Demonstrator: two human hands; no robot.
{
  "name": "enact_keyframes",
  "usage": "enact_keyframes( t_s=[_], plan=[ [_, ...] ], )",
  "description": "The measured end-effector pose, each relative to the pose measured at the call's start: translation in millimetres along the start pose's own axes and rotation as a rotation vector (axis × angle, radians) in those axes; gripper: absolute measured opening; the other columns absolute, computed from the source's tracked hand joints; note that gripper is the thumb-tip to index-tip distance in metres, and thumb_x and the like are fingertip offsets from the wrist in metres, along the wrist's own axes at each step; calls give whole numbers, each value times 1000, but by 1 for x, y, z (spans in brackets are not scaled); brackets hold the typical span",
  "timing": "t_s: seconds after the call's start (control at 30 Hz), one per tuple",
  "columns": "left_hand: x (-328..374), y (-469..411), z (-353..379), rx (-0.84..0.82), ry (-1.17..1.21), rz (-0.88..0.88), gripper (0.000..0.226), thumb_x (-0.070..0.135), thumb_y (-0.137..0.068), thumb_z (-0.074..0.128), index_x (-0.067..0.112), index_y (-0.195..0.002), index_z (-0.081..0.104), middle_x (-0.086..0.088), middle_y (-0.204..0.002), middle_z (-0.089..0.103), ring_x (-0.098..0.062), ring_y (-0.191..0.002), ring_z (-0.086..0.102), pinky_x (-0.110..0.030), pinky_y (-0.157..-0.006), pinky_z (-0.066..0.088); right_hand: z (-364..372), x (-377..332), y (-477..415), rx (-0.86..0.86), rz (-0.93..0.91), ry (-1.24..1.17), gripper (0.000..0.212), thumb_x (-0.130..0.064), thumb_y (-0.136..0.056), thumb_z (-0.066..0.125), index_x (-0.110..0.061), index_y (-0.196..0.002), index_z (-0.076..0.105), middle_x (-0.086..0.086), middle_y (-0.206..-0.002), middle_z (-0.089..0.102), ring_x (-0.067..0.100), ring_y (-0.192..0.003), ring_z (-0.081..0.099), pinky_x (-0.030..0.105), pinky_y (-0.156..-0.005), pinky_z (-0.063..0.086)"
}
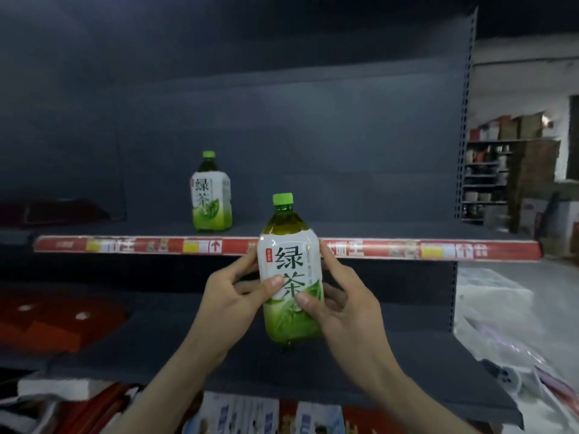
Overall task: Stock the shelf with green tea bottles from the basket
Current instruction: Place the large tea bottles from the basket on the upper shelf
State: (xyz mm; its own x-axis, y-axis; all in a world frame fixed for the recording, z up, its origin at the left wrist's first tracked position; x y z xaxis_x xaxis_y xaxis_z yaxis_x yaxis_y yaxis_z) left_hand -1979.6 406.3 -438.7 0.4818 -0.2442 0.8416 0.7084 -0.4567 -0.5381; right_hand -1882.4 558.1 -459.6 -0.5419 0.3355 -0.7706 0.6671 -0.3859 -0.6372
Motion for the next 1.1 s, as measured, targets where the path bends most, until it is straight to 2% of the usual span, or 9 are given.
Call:
enact_keyframes(
  t_s=[0.13, 0.3, 0.4, 0.63, 0.73, 0.83, 0.93, 1.03, 1.1],
  plan=[
    [20, -43, -14, 3, -74, 149, 55, 4, -93, 72, 22, -143, 58, 10, -116, 78, -9, -110, 74, -20, -82, 60, 12, -11, -43, -12, -60, -6, 74, -1, -96, 70, -49, -148, 47, -17, -130, 70, 1, -119, 67, 28, -92, 61],
    [27, -100, -30, 18, -133, 269, 55, 2, -96, 68, 11, -148, 54, 10, -121, 76, -7, -115, 71, -20, -86, 59, 27, -13, -99, -24, -100, 44, 74, -7, -99, 68, -52, -150, 39, -16, -134, 69, -4, -121, 64, 29, -98, 58],
    [25, -130, -38, 26, -140, 290, 55, 3, -98, 67, 9, -150, 51, 8, -122, 75, -5, -114, 71, -18, -85, 58, 35, -9, -128, 14, -109, 54, 75, -6, -97, 70, -42, -156, 41, -16, -136, 67, -8, -118, 64, 35, -99, 59],
    [-3, -174, -50, 30, -170, 274, 47, 6, -102, 61, 11, -149, 54, 9, -124, 73, -3, -116, 69, -18, -89, 57, 54, 19, -172, 68, -80, 153, 78, -10, -94, 75, -41, -157, 40, -17, -135, 67, -7, -113, 67, 33, -96, 60],
    [-13, -191, -52, 48, -178, 275, 48, 7, -103, 60, 11, -151, 52, 7, -127, 72, -3, -117, 69, -20, -92, 57, 59, 26, -185, 78, -64, 173, 77, -8, -95, 73, -36, -158, 40, -24, -124, 67, -13, -99, 68, 26, -90, 61],
    [-23, -203, -52, 49, -166, 249, 50, 13, -105, 58, 17, -154, 48, 8, -130, 70, -2, -120, 67, -21, -95, 57, 61, 31, -199, 66, -63, 261, 76, -14, -96, 73, -38, -159, 37, -26, -121, 64, -17, -83, 64, 10, -79, 57],
    [-31, -207, -53, 84, -191, 230, 51, 19, -105, 60, 20, -155, 48, 10, -130, 71, -2, -120, 67, -26, -101, 56, 63, 35, -208, 56, -64, 359, 76, -18, -99, 70, -37, -161, 32, -23, -121, 65, -17, -76, 62, 1, -74, 50],
    [-31, -203, -57, 203, -278, 213, 43, 27, -103, 64, 23, -146, 59, 17, -122, 70, 2, -110, 67, -29, -102, 55, 67, 38, -211, 28, -53, 417, 81, -16, -98, 71, -37, -162, 28, -18, -130, 66, -8, -95, 66, -4, -76, 44],
    [-30, -196, -62, 287, -378, 159, 41, 28, -101, 68, 22, -141, 63, 14, -117, 70, 3, -101, 64, -27, -97, 52, 71, 40, -209, -13, -47, 483, 84, -16, -96, 73, -37, -163, 27, -13, -138, 65, 6, -117, 66, 7, -90, 46]
  ],
)
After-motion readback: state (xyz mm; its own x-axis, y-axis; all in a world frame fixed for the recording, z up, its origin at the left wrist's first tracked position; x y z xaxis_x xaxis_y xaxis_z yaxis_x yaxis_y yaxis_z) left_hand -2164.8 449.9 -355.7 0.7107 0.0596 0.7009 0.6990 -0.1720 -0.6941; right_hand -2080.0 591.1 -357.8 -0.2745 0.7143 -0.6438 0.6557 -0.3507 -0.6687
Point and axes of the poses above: each hand's wrist, its own y-axis away from the middle knuckle, its own z-axis out of the palm, x = y × z, the point moved 5 cm from there along -y, towards the middle knuckle
